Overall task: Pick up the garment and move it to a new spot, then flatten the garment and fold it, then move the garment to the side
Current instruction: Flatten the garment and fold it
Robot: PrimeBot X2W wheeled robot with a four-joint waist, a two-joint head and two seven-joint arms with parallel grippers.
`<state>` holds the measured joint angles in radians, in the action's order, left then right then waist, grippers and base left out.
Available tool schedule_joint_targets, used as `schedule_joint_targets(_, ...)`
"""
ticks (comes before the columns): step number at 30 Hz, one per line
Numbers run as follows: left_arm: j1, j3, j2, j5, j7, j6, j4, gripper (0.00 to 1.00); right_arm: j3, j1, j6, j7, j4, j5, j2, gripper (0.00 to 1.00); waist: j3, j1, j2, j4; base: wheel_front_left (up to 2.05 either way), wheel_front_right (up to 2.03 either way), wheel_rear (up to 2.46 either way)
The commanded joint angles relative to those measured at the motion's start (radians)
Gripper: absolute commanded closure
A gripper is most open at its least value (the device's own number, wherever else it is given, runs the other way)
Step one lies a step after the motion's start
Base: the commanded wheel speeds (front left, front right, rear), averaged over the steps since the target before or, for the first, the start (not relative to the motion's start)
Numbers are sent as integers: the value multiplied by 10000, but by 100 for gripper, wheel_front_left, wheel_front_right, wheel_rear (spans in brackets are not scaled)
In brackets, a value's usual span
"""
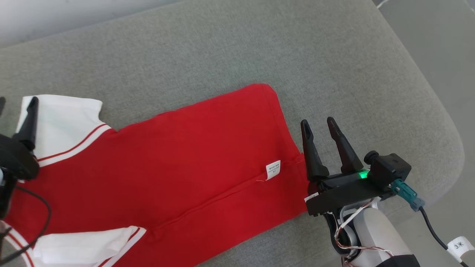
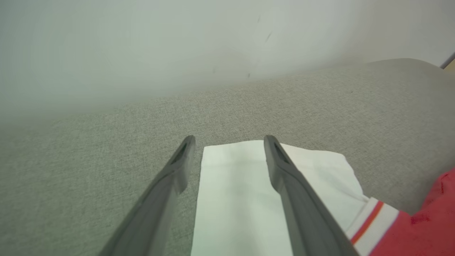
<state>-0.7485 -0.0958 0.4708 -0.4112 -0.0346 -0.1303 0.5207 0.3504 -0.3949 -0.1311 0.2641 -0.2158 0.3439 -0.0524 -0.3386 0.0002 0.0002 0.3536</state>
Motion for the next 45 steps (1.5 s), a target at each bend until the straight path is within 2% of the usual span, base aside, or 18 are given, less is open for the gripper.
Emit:
schedule_joint_targets(1,-321,-158,255,-182,-117,7,271,0,34,-88,6,28,50,78,30,0,-326,-2,-2,237,0,0,0)
schedule_joint_targets(10,-1139,-961,750,-629,-469,6,1435,0,163,-225,6,28,202,355,34,0,-645,-2,-2,503,0,0,0)
schedule_joint_targets(17,-1484,-1300,770,-768,-525,5,2052,1,180,-261,6,28,215,367,34,0,-741,-2,-2,576,0,0,0)
schedule_joint_targets(18,-1528,-1342,785,-770,-464,5,2107,28,176,-266,6,28,208,355,34,0,-742,-2,-2,576,0,0,0)
schedule_joint_targets(19,-1553,-1403,735,-833,-449,5,2147,69,165,-268,6,29,200,334,34,0,-734,-2,-2,570,0,0,0)
schedule_joint_targets(21,-1627,-1520,642,-971,-473,5,2208,100,141,-283,6,29,165,290,34,0,-716,-2,-2,546,0,0,0)
schedule_joint_targets(29,-1892,-2064,684,-1208,-125,5,2284,100,285,-820,6,29,-231,124,29,0,-630,-2,-2,381,0,0,0)
schedule_joint_targets(34,-1954,-2432,643,-1369,224,5,2151,100,400,-1815,6,-49,-1630,40,34,0,-496,-2,-2,173,0,0,0)
schedule_joint_targets(45,-2041,-2915,561,-1583,732,4,1643,100,432,-4431,4,-798,-4986,848,34,0,-599,-2,-2,-452,0,0,0)
